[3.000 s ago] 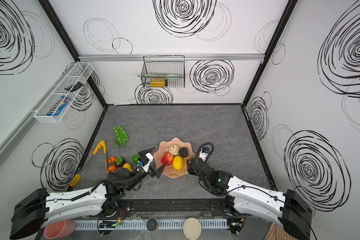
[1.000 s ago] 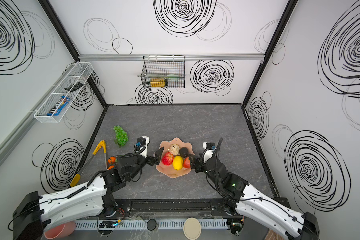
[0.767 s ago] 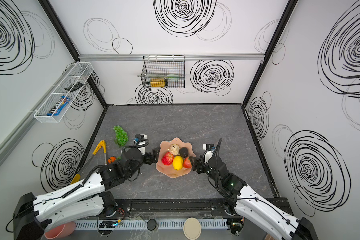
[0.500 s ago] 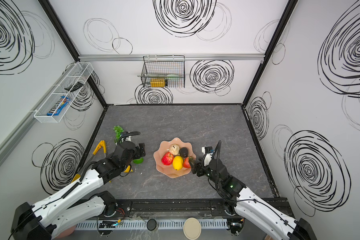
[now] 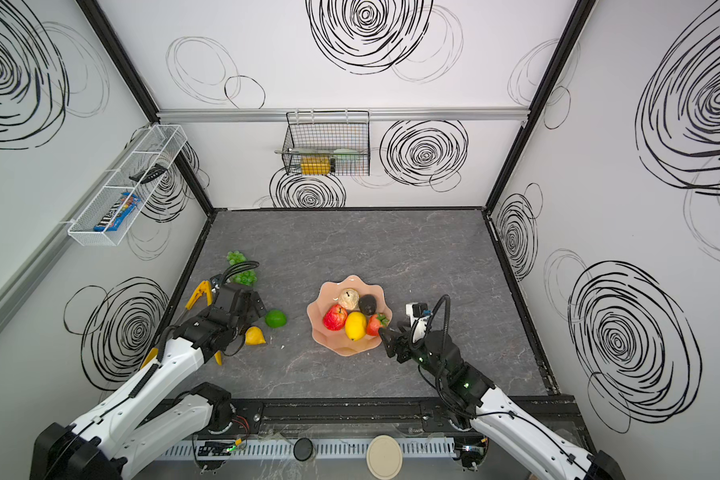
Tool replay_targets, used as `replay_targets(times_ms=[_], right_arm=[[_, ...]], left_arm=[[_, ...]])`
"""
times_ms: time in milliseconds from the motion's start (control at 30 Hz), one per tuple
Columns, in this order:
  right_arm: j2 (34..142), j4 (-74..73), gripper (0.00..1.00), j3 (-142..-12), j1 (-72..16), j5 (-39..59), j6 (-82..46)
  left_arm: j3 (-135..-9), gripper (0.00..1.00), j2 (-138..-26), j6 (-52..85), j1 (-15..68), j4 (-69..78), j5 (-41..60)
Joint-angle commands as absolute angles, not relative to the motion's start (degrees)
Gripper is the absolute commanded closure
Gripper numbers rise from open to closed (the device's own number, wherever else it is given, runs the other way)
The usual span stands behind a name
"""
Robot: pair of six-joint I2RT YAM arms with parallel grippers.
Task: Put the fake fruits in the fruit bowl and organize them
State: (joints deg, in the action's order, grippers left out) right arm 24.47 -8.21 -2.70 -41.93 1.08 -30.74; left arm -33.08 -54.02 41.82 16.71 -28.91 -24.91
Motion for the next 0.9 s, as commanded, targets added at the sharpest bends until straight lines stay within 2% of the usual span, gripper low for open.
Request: replay_targets(times_ms=[0,300,467,867], right_arm=[[24.0,-10.5,0.24,-2.1,-41.7,2.0,-30.1],[22.0,-9.8,0.23,-1.8,-41.5,1.9,-30.5],[21.2,-9.5,0.21,-1.5,-41.4,1.7,-30.5],[21.0,-9.5,0.20,-1.4,-41.2,1.5,-30.6]], left_arm=[[-31.5,0.03,-56.4,43.0,14.2,-27.5,-22.9],[-28.9,0.05,-61.6,42.9,12.5,-24.0,-21.8],[-28.2,0.11,-63.1,42.1,11.9,-21.6,-20.2],[-26.9,0.19,-65.9,41.4,11.5,-18.5,-18.5]])
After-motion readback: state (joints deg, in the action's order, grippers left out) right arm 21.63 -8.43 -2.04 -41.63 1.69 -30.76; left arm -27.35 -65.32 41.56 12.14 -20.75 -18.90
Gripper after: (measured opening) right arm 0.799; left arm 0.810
